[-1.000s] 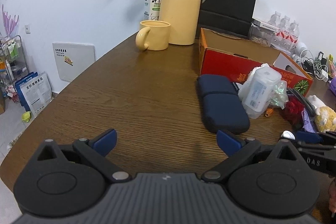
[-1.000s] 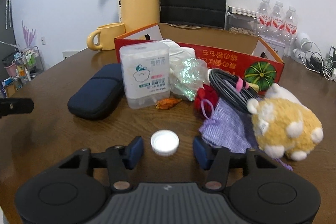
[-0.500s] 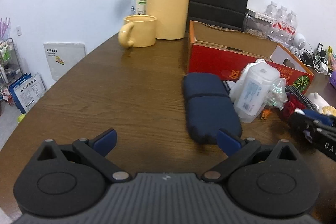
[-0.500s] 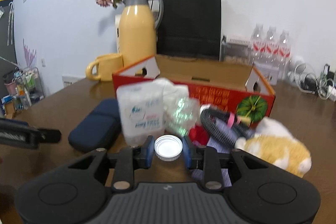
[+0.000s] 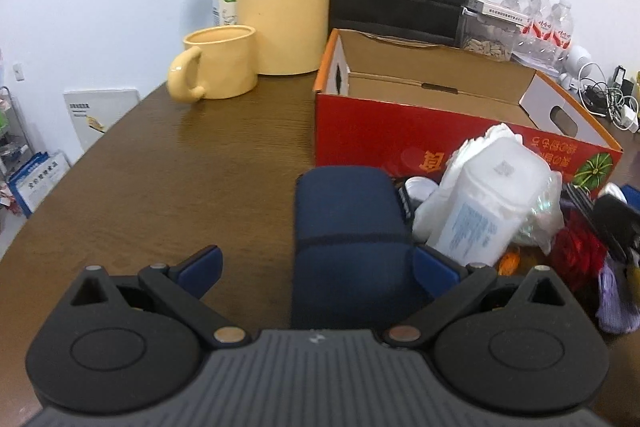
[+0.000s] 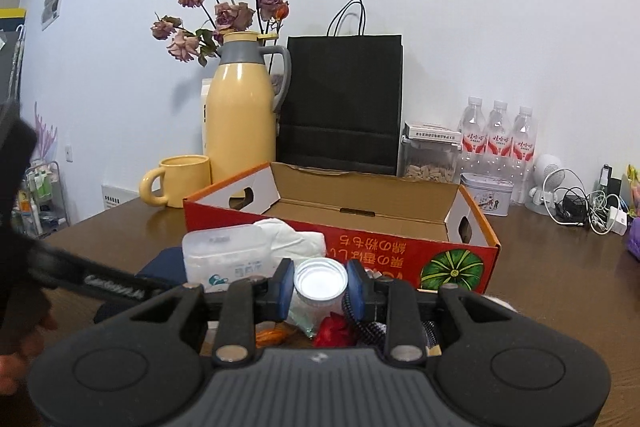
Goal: Organize objects
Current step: 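Grasp the small white cap with the right gripper while the left approaches the navy case, then grasp the navy zippered case with the left gripper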
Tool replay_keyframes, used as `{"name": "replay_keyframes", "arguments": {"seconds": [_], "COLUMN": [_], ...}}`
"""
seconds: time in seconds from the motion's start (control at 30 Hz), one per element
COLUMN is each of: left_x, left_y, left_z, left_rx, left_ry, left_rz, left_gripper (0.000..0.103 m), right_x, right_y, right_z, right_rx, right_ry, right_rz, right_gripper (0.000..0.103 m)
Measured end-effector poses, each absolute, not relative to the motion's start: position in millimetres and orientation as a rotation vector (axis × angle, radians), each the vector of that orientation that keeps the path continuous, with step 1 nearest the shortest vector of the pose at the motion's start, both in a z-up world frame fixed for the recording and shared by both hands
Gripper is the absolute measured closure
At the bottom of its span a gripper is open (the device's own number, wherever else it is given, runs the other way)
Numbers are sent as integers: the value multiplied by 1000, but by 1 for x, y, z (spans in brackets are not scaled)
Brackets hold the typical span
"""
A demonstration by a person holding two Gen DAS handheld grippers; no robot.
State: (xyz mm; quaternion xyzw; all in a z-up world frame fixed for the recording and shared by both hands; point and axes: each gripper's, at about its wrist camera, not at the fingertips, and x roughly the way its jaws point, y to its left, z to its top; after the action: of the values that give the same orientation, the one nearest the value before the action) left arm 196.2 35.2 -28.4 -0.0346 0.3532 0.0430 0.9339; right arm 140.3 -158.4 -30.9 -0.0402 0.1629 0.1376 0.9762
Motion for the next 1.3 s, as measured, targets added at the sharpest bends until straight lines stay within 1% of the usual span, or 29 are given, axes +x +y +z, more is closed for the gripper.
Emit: {"name": "replay_keyframes", "arguments": {"seconds": [0.37, 0.7, 0.97, 1.3], "left_x": [215, 210, 201, 208], "left_y": [38, 37, 58, 37], "left_z": [-43, -45, -43, -47], "left_rx": [-150, -108, -136, -82], "left_ry": [737, 717, 720, 700], "left_rz": [67, 51, 35, 31], "left_gripper": [0, 0, 0, 0], "right_x": [148, 145, 146, 145], "right_y": [-165, -161, -161, -161], "right_z": [-39, -42, -41, -41], "right_rx": [-42, -56, -52, -52], "right_ry": [375, 365, 362, 361], "right_rz": [285, 284, 288, 289], "right_gripper": [76, 76, 76, 76]}}
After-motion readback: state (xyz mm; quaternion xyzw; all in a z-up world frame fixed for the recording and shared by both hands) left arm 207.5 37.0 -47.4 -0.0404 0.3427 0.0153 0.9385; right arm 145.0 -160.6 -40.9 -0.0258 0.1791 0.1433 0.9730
